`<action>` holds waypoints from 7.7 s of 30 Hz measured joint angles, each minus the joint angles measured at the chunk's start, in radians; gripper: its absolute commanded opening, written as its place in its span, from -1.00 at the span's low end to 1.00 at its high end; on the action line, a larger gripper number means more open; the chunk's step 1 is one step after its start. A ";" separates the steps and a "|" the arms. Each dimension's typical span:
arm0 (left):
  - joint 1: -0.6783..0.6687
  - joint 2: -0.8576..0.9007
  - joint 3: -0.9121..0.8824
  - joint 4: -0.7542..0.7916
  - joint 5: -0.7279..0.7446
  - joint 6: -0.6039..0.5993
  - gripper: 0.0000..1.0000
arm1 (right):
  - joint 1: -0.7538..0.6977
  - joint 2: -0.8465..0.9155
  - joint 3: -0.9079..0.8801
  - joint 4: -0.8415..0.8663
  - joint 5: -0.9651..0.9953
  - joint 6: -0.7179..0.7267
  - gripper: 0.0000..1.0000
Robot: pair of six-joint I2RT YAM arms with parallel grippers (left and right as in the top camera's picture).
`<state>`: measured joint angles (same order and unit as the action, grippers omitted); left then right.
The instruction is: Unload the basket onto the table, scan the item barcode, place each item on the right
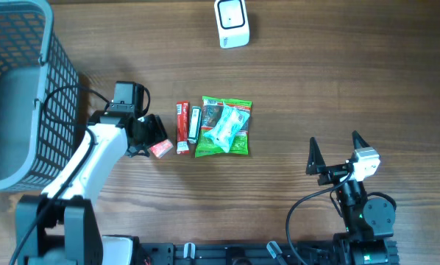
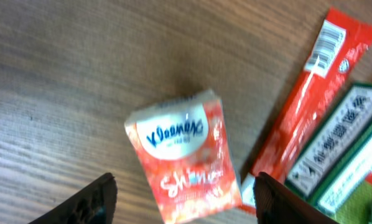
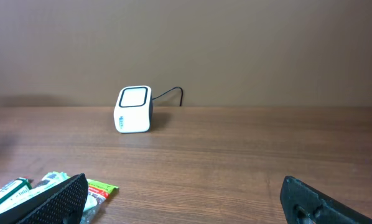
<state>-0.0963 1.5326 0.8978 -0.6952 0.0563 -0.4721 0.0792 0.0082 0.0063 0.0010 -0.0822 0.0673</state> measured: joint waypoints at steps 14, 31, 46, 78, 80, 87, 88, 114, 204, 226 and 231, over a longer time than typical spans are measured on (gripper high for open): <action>-0.065 -0.215 0.005 -0.224 -0.128 -0.066 -0.92 | 0.000 0.000 0.000 0.000 0.000 0.000 1.00; 0.313 -0.458 0.360 -0.512 -0.422 -0.172 -0.92 | 0.000 0.000 0.000 0.000 0.000 0.000 0.99; 0.380 -0.444 0.360 -0.487 -0.327 -0.170 -0.88 | 0.000 0.000 0.000 0.000 0.000 0.000 0.99; -0.045 0.001 -0.027 0.027 -0.065 -0.287 -0.31 | 0.000 0.000 0.000 0.000 0.000 0.000 0.99; -0.039 0.001 -0.029 0.030 -0.050 -0.262 -0.32 | 0.000 0.000 0.000 0.000 0.000 0.000 1.00; -0.037 0.001 -0.104 0.106 -0.034 -0.238 -0.31 | 0.000 0.000 0.000 0.000 0.000 0.000 0.99; -0.037 0.001 -0.109 0.115 -0.034 -0.236 -0.31 | 0.000 0.000 0.000 0.000 0.000 0.000 1.00; -0.033 -0.036 -0.108 0.032 -0.050 -0.201 -0.92 | 0.000 0.000 0.000 0.000 0.000 0.000 0.99; -0.350 -0.091 0.174 0.006 -0.539 0.175 0.64 | 0.000 0.000 0.000 0.000 0.000 0.000 0.99; -0.080 0.068 0.172 -0.021 -0.080 0.208 0.56 | 0.000 0.000 0.000 0.000 0.000 0.000 1.00; -0.080 0.110 0.172 -0.006 -0.079 0.225 0.32 | 0.000 0.000 0.000 0.000 0.000 0.000 0.99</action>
<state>-0.1768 1.6428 1.0695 -0.7013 -0.0231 -0.2474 0.0792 0.0082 0.0063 0.0010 -0.0822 0.0673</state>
